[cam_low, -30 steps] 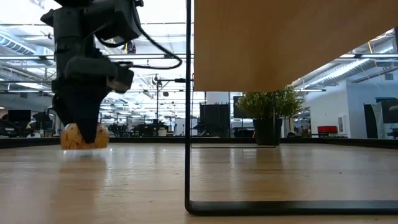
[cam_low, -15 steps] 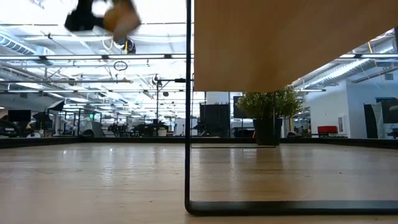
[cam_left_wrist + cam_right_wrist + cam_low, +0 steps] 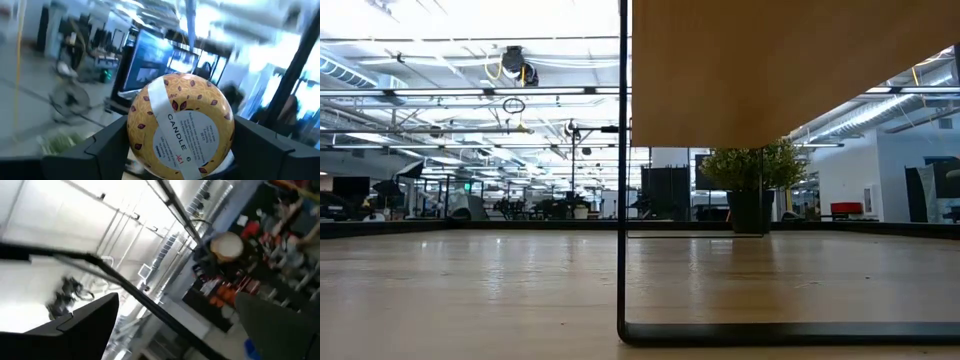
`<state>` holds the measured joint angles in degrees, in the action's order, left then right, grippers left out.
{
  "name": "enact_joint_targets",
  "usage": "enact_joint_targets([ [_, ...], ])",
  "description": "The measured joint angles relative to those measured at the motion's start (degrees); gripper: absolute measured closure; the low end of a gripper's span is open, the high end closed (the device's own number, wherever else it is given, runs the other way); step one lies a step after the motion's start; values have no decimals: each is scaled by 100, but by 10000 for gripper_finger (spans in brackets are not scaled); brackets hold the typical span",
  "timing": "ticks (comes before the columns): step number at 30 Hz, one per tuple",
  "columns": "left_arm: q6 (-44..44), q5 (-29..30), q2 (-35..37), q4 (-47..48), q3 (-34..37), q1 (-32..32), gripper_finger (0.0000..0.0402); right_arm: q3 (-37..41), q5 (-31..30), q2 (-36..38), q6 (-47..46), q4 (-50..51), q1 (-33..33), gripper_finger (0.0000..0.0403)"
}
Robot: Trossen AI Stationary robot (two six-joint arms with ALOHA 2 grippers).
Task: Pick & Place candle stick holders
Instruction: Put the orange patterned scented candle on the shelf
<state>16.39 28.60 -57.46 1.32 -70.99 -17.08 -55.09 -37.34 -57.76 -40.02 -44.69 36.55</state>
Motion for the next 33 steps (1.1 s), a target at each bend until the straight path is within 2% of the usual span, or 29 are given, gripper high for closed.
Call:
enact_joint_targets([
  [4, -1829, -7, -1230, 188, -1224, -194, 111, 0, 17, -106, -702, -15, -291, 9],
  [6, -2345, -15, -1824, 485, -1943, -274, 111, -1, 16, -124, -751, -10, -391, 9],
  [11, -2398, -367, -3006, 1469, -3638, -348, 111, -189, 161, -169, -603, 173, -546, 9],
  [16, -2454, -936, -3865, 1855, -4702, -345, 111, -712, 247, -531, -390, 853, -590, 9],
  [20, -2508, -991, -4195, 2054, -5106, -266, 111, -1291, 905, -969, -666, 1426, -783, 9],
  [27, -2400, -1080, -4213, 2392, -5151, -120, 111, -1698, 1062, -1288, -795, 1622, -927, 8],
  [33, -2405, -1054, -4198, 2478, -5151, -159, 111, -1703, 1072, -1289, -1490, 2071, -1055, 4],
])
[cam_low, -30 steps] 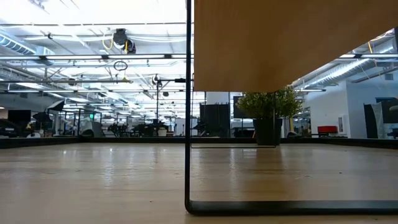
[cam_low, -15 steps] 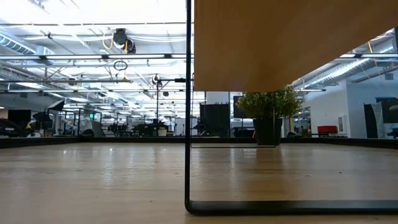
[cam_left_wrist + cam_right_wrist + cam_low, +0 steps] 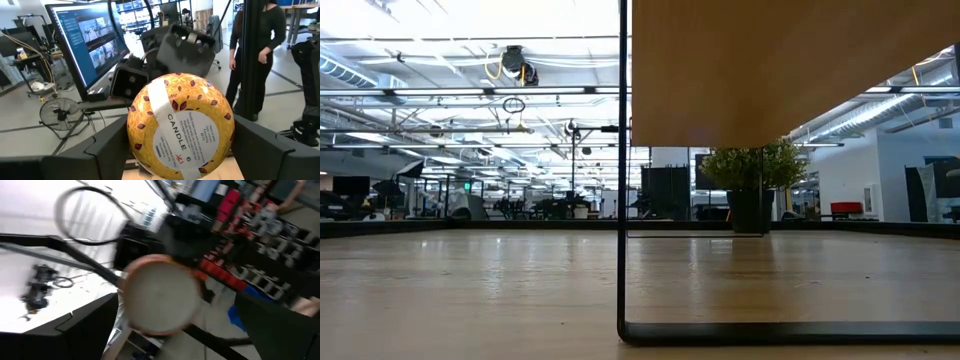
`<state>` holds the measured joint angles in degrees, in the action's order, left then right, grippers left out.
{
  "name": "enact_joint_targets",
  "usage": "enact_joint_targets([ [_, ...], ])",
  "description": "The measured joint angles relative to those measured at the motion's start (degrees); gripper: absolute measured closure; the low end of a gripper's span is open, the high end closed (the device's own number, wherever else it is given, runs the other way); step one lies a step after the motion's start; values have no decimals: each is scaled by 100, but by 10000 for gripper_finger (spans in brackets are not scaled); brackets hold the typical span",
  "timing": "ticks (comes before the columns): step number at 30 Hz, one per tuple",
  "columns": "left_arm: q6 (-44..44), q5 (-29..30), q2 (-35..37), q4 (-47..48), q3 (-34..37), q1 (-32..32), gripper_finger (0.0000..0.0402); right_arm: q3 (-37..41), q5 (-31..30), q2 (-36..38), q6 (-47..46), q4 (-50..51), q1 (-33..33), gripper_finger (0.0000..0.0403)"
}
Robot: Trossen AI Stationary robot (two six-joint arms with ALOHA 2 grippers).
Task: Pick & Place candle stick holders
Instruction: Put the orange patterned scented candle on the shelf
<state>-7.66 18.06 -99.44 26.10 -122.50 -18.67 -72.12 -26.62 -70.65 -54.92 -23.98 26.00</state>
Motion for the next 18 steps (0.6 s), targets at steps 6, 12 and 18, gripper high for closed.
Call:
enact_joint_targets([
  [6, 17, -2, 4, 128, 0, -9, 111, 2, 288, -175, -353, -453, -129, 3],
  [12, 20, -17, 13, 134, 0, -16, 111, 2, 887, -492, -468, -1396, -250, 3],
  [18, 33, 4, -19, 181, 2, 1, 111, 2, 917, -708, -787, -1307, -280, 3],
])
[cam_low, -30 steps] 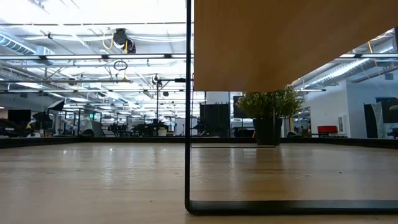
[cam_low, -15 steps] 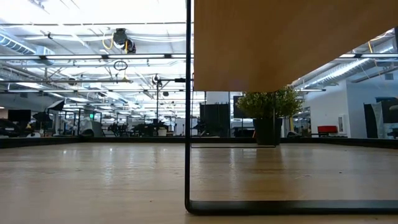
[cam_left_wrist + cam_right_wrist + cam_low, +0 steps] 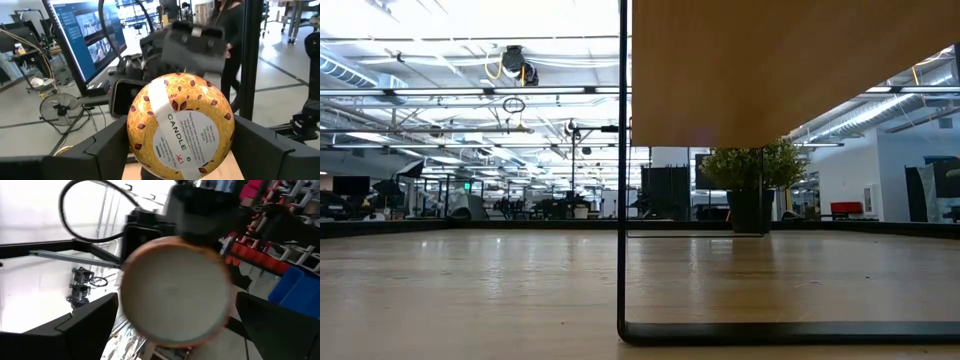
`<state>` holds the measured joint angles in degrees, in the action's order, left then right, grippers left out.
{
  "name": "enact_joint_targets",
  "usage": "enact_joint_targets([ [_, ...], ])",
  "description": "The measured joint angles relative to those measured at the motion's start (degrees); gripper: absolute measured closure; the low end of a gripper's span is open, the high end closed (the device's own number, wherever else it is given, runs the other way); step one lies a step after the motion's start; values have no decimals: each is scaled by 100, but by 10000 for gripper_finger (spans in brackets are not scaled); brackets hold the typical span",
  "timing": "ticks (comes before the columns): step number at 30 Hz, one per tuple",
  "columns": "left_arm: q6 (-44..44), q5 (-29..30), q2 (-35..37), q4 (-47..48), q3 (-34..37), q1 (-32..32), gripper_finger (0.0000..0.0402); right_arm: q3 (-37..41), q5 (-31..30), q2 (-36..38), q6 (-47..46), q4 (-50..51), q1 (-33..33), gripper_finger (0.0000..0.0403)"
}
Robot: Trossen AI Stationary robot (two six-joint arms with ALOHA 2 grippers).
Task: Pick & Place candle stick holders
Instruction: Put the orange patterned scented candle on the shelf
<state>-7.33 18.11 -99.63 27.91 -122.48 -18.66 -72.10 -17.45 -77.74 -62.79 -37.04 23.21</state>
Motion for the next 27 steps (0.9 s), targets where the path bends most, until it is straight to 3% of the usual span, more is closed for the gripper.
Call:
enact_joint_targets([
  [7, 210, -189, -176, 126, 1, 1, 111, 0, -22, 16, 71, -93, -53, 3],
  [17, 123, 42, -152, 143, 0, -25, 111, 2, 76, 33, 108, -112, -75, 10],
  [27, 105, 51, -138, 158, 0, -17, 111, 2, 225, 33, 27, 56, -75, 93],
])
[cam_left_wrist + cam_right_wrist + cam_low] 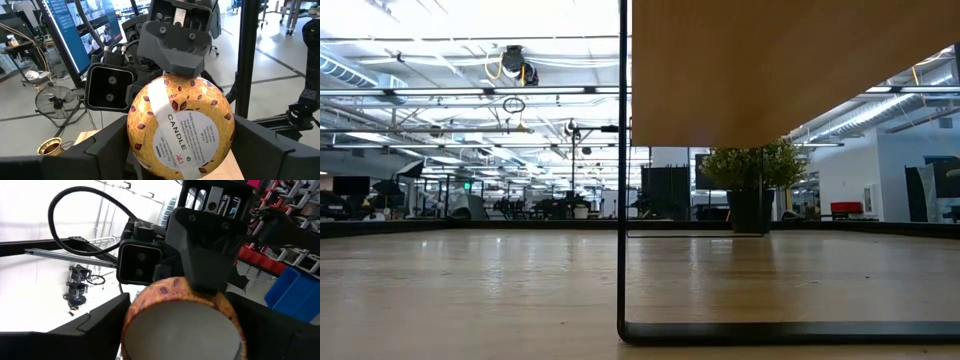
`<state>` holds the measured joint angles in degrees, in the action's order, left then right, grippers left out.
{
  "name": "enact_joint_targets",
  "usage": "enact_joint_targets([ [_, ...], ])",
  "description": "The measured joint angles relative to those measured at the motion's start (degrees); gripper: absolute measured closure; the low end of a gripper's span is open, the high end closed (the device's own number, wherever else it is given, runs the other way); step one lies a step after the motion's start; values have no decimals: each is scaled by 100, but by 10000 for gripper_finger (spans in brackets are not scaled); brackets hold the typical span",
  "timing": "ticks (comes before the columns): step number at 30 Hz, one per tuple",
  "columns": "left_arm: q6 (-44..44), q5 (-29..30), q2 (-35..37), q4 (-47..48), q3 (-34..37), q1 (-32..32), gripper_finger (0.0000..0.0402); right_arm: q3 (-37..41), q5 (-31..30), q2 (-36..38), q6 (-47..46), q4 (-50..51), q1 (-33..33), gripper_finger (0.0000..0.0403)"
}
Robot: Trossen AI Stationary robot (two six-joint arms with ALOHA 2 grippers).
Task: Pick & Place candle stick holders
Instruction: Put the orange patterned scented candle on the shelf
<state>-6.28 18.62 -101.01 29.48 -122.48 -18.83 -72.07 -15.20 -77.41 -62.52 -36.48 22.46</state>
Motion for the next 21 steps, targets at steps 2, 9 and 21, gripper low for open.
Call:
enact_joint_targets([
  [2, 8, 1, 2, 3, 2, 0, 111, 0, 15, 0, -45, 9, 0, 110],
  [9, 108, -15, 2, 40, 0, 2, 111, 0, 32, 33, -93, 113, 3, 111],
  [21, 391, 1375, 333, 733, -8, -107, 48, -419, 144, 479, 887, 1427, 224, 112],
])
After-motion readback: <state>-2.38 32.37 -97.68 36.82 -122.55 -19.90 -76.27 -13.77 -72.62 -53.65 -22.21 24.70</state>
